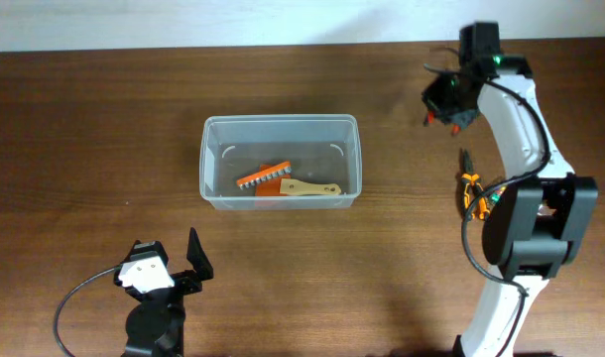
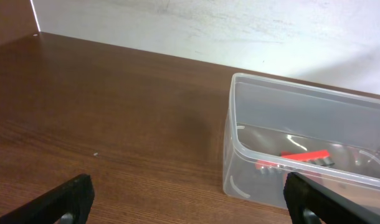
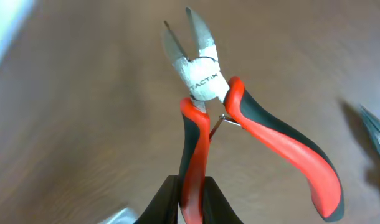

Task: Pack container
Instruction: 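Carry the red cutters into the container and open the gripper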

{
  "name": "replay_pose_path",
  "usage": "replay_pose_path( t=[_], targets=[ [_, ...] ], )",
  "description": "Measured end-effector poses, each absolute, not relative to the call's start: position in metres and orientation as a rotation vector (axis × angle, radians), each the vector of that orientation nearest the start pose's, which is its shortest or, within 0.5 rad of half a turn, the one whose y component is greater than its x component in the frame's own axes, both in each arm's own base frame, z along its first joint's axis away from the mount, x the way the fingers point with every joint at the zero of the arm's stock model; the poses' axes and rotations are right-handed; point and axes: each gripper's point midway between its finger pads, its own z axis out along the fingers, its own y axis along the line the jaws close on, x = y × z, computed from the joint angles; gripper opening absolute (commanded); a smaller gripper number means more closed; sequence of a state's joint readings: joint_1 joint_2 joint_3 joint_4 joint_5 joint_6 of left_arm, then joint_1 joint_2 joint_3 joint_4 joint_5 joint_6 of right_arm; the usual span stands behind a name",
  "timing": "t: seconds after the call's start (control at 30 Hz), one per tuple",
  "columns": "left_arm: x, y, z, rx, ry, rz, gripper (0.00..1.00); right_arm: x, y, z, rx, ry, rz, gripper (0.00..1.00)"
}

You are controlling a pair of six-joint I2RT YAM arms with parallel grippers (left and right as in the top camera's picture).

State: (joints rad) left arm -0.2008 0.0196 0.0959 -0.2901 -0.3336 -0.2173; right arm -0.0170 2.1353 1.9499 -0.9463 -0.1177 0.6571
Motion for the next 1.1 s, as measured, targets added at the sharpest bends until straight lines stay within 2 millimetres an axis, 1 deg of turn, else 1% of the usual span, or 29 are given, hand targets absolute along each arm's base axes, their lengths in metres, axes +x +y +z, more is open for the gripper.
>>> replay_pose_path(
  t=[0.07,0.13,0.17,0.23,0.3,0.37,0.47,0.6,0.67,0.8,0.93,1.0,1.1],
  targets=[
    [0.233,0.010,0.147,-0.253,1.755,-0.005,0.99,0.529,0.030,0.152,0.683,2.587,0.349,0.09],
    [0.233,0.010,0.147,-0.253,1.754,-0.005,0.99,0.535,0.055,0.174,0.464,2.578,0.341,0.07],
    [0.233,0.010,0.147,-0.253,1.755,-0.005,0.99,0.535,0.071,0.185,0.336,2.577,0.330,0.07],
    [0.233,0.010,0.147,-0.253,1.755,-0.005,0.99,0.531,0.098,0.198,0.116,2.577,0.310,0.07],
    [0.233,0.010,0.147,-0.253,1.754,-0.005,0.99,0.521,0.124,0.204,-0.096,2.582,0.287,0.04],
    [0.233,0.010,0.147,-0.253,1.755,-0.005,0.99,0.507,0.149,0.203,-0.312,2.591,0.261,0.04],
    [0.233,0.010,0.147,-0.253,1.755,-0.005,0.99,0.482,0.181,0.194,-0.627,2.599,0.225,0.04],
    [0.233,0.010,0.147,-0.253,1.754,-0.005,0.99,0.456,0.215,0.189,-0.956,2.543,0.197,0.04],
    [0.233,0.010,0.147,-0.253,1.755,-0.005,0.99,0.447,0.230,0.188,-1.080,2.498,0.189,0.04],
    [0.233,0.010,0.147,-0.253,1.755,-0.005,0.99,0.432,0.255,0.188,-1.267,2.409,0.178,0.04],
    [0.233,0.010,0.147,-0.253,1.755,-0.005,0.99,0.423,0.272,0.185,-1.375,2.354,0.174,0.04],
    [0.233,0.010,0.147,-0.253,1.754,-0.005,0.99,0.420,0.275,0.179,-1.405,2.351,0.174,0.04],
    [0.233,0.010,0.147,-0.253,1.755,-0.005,0.99,0.418,0.276,0.156,-1.445,2.384,0.174,0.04]
  ],
)
